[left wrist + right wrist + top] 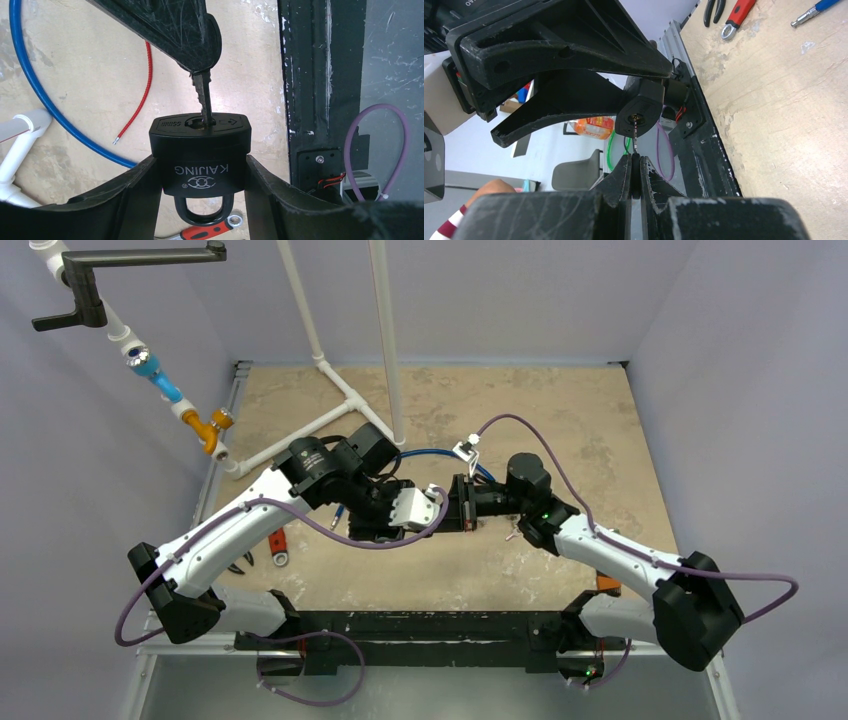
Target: Unlock with the key
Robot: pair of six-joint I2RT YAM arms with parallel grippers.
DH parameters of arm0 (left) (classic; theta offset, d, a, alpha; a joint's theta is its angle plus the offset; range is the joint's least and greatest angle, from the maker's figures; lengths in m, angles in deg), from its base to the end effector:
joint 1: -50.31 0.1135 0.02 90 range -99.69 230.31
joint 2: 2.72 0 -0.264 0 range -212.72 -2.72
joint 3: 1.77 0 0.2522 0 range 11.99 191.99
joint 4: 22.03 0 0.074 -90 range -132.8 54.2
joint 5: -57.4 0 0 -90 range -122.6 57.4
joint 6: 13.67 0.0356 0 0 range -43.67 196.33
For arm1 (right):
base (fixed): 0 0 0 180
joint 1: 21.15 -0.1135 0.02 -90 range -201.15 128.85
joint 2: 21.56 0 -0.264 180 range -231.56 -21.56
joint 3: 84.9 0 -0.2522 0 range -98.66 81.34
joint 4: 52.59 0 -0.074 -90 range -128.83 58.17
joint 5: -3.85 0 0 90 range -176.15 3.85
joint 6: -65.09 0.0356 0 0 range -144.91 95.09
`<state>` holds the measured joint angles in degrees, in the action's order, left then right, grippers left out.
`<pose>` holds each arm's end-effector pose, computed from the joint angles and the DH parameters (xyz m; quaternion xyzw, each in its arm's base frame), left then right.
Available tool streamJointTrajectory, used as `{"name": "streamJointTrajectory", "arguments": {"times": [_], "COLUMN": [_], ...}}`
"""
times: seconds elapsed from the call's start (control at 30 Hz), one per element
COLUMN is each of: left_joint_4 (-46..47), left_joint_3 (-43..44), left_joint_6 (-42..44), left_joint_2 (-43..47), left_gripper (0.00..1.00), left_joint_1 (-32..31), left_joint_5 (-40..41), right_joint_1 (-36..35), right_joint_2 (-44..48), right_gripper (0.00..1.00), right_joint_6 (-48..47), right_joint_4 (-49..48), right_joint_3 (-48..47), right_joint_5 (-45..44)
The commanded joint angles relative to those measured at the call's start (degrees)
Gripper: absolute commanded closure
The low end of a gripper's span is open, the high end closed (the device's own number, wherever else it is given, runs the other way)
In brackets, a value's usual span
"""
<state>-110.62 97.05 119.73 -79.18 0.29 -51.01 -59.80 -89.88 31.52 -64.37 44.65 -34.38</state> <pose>0.1423 -0.1872 0.3675 0.7257 0.6384 -0.1680 0.1939 0.1840 0.1830 0.2712 -0.1850 0.7061 0.6629 0.1665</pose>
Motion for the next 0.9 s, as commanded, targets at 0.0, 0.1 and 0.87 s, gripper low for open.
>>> {"name": "streamJointTrajectory", "arguments": {"times": [0.0,0.1,0.87], "left_joint_4": [4.49,4.32,7.97], "left_joint_3": [1.6,1.35,-0.74], "left_joint_6": [-0.89,-0.57,-4.85], "left_joint_2": [1.14,1.27,1.21], "left_gripper": [1.0,1.0,1.0], "left_joint_1": [-0.52,-0.7,-1.32], "left_joint_5": [-0.65,-0.66,5.75], "right_joint_1": [-0.19,-0.18,0.13], "right_joint_2": [-0.97,-1.26,2.67], "right_gripper": [1.0,1.0,1.0], "right_joint_6": [1.2,1.64,0.17], "right_joint_4": [-3.91,-4.16,1.15], "right_joint_3": [-2.85,-2.87,-2.56], "right_joint_5": [-1.4,-1.77,-11.17]}}
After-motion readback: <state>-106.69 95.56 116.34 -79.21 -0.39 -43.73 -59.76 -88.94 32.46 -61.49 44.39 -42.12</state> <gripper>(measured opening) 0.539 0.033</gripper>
